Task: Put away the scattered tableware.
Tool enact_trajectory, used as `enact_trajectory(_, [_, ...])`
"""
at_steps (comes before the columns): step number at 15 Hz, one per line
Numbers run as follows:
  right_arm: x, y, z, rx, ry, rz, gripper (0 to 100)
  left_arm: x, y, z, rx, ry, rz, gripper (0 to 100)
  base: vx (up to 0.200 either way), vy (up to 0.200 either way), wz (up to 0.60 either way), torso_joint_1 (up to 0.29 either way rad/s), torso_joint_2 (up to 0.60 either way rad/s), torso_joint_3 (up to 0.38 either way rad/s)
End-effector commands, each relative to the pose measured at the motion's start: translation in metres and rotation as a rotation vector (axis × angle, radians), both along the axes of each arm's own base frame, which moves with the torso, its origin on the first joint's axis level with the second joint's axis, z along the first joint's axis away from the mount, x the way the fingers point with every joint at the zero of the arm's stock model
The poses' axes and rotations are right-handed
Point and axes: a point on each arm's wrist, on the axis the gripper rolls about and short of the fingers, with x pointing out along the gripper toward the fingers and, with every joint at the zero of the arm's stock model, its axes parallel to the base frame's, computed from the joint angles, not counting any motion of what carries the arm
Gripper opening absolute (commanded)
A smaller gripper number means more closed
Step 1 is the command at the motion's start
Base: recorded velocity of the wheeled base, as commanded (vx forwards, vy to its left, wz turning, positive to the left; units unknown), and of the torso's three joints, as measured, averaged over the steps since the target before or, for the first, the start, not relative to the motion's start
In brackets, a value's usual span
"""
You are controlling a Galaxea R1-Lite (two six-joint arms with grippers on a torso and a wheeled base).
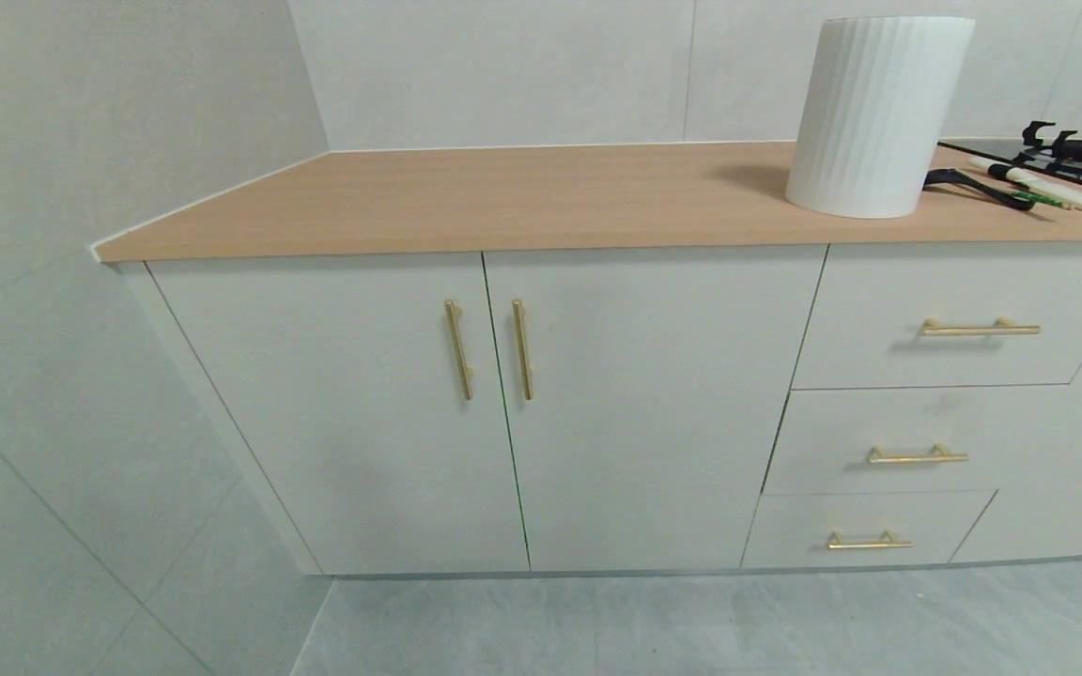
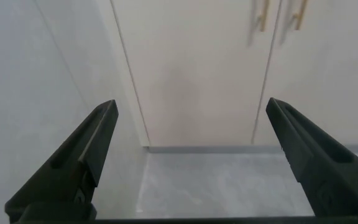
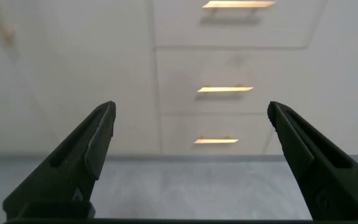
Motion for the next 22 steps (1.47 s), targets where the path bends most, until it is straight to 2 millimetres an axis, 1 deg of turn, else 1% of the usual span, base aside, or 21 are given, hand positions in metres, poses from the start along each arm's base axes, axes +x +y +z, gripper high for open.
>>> enact_trajectory(1, [0.0010,0.0006,-0.0062,-0.007,0.045,0.030,100,0.0003,-0.0007,-0.0046,-0.003,0.041,-0.032,100,0.000,0.000,0.00,0.000,0.00,0.000])
enact_trajectory(2, [0.0011,0.0008,-0.0087,-0.002,0.081,0.042,100,0.0003,-0.0008,-0.0041,0.000,0.037,-0.035,100,0.000,0.000,0.00,0.000,0.00,0.000])
enact_trajectory(4, [0.0016,0.0008,-0.0075,-0.001,0.072,0.045,100,0.0003,-0.0008,-0.0041,-0.009,0.036,-0.037,100,0.000,0.000,0.00,0.000,0.00,0.000])
enact_trajectory(6, [0.0014,0.0008,-0.0076,0.007,0.069,0.046,100,0.0003,-0.0008,-0.0041,-0.057,0.035,-0.037,100,0.000,0.000,0.00,0.000,0.00,0.000])
enact_trajectory(19, [0.0009,0.0008,-0.0077,0.012,0.063,0.046,100,0.0003,-0.0008,-0.0041,-0.057,0.035,-0.037,100,0.000,0.000,0.00,0.000,0.00,0.000])
enact_trajectory(22, [0.0009,0.0008,-0.0077,0.012,0.063,0.046,100,0.0003,-0.0008,-0.0041,-0.057,0.035,-0.037,100,0.000,-0.200,0.00,0.004,0.00,0.010])
